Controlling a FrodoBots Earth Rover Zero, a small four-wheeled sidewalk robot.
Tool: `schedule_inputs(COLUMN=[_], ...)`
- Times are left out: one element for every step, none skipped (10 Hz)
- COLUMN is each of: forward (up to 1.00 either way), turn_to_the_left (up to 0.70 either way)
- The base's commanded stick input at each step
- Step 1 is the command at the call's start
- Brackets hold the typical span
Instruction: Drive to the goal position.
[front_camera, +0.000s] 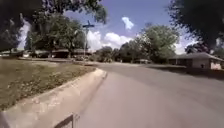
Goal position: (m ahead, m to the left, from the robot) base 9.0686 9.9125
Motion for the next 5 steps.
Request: schedule_inputs(forward=[1.00,1.00,1.00,1.00,1.00], turn_to_the_left=[0.00,0.00,0.00,0.00,0.00])
